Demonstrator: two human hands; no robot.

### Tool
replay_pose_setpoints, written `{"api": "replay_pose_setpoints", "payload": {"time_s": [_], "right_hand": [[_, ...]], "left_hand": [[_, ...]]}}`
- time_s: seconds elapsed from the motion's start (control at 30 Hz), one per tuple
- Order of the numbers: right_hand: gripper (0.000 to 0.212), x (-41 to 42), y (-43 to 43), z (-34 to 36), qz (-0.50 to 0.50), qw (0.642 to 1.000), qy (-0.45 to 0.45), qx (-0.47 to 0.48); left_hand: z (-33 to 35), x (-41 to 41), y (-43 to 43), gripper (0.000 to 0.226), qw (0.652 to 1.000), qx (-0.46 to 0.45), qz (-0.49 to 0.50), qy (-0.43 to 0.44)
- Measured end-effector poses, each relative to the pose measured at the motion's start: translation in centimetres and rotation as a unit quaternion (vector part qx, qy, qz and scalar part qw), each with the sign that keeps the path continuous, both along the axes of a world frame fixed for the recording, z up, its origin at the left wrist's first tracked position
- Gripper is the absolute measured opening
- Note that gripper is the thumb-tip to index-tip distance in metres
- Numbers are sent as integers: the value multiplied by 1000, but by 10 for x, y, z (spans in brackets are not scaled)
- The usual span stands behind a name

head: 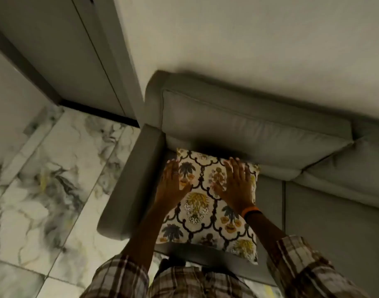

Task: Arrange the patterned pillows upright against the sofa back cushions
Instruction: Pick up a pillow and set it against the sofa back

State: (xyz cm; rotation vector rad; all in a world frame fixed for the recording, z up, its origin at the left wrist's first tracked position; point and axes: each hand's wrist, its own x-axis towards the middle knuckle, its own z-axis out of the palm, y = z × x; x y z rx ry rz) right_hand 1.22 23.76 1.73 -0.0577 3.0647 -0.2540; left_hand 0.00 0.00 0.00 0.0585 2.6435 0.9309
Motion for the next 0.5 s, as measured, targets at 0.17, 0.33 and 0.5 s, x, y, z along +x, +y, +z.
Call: {"api": "replay_pose_setpoints", "payload": {"time_s": [0.17, 0.33, 0.5], "right_hand": [[90, 42, 42, -47, -264, 933, -140, -201], [87, 37, 64, -66, -467, 724, -131, -491], [34, 47, 112, -51, -433, 682, -86, -582]], "left_hand": [[-27, 9, 17, 58, 978, 143, 94, -119], [-18, -2, 49, 50, 886, 292, 292, -211], [-4, 1, 85, 81, 872, 320, 306, -208]]}}
